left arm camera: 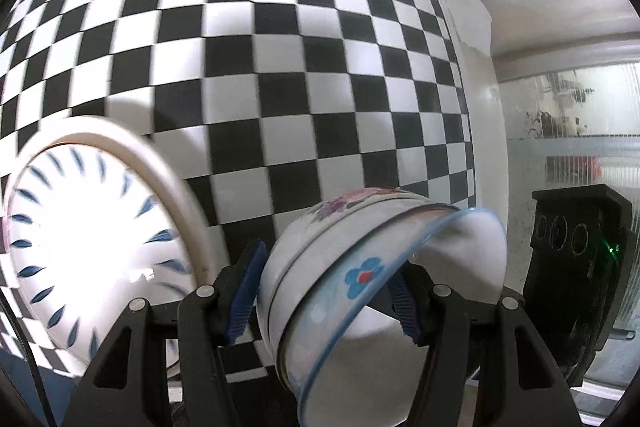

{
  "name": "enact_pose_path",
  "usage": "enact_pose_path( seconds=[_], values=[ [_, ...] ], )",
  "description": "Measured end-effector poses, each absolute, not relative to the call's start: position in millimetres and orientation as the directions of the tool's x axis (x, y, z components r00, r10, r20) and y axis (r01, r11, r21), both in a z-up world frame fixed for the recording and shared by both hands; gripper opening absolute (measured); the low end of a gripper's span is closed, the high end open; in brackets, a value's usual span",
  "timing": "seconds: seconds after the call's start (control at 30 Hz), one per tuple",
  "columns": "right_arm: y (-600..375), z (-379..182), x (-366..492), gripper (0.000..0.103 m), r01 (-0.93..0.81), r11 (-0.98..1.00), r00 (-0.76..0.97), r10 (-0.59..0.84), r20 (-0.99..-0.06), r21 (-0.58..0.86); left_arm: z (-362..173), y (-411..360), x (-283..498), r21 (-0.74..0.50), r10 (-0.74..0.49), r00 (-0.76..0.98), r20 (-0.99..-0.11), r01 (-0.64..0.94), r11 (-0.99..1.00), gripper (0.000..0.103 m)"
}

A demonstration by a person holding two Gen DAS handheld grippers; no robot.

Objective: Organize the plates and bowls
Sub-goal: 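Lift the bowl stack with both tools and carry it over the plates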

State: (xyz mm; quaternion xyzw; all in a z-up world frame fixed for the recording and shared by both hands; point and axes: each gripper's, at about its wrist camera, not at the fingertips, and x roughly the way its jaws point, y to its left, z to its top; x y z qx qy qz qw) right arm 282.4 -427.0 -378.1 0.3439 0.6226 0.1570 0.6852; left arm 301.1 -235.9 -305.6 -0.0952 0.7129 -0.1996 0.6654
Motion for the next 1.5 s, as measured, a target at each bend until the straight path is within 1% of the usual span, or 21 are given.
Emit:
enact_pose_path(
  seconds=[0.13, 0.33, 0.5, 0.7, 1.0, 1.23, 1.5],
  values=[
    [-404, -365, 287, 0.054, 0.179, 0.714, 0.141, 0.662, -0.736, 0.677, -295, -210, 304, -0.399, -0.393, -0.079, -0.916, 0.092, 0.912, 0.057],
    [-354, -361, 301, 0.054, 0.114, 0.706, 0.077, 0.695, -0.715, 0.699, -283, -157, 303, -0.372, -0.371, -0.030, -0.928, 0.014, 0.928, 0.057],
    [-302, -367, 318, 0.054, 0.049, 0.707, 0.003, 0.706, -0.708, 0.705, -286, -108, 300, -0.363, -0.364, -0.002, -0.931, -0.087, 0.928, 0.057],
    [-250, -384, 340, 0.054, -0.010, 0.712, -0.083, 0.699, -0.711, 0.702, -301, -67, 301, -0.362, -0.367, 0.009, -0.930, -0.185, 0.914, 0.057],
    [-214, -411, 355, 0.053, -0.030, 0.740, -0.156, 0.660, -0.735, 0.671, -326, -47, 301, -0.386, -0.401, -0.005, -0.916, -0.256, 0.886, 0.057],
    [-204, -423, 358, 0.053, -0.034, 0.764, -0.184, 0.628, -0.756, 0.644, -336, -45, 301, -0.386, -0.405, -0.019, -0.914, -0.262, 0.884, 0.057],
    [-200, -424, 360, 0.053, -0.031, 0.767, -0.191, 0.625, -0.757, 0.641, -335, -40, 301, -0.385, -0.403, -0.016, -0.915, -0.257, 0.886, 0.057]
  ],
)
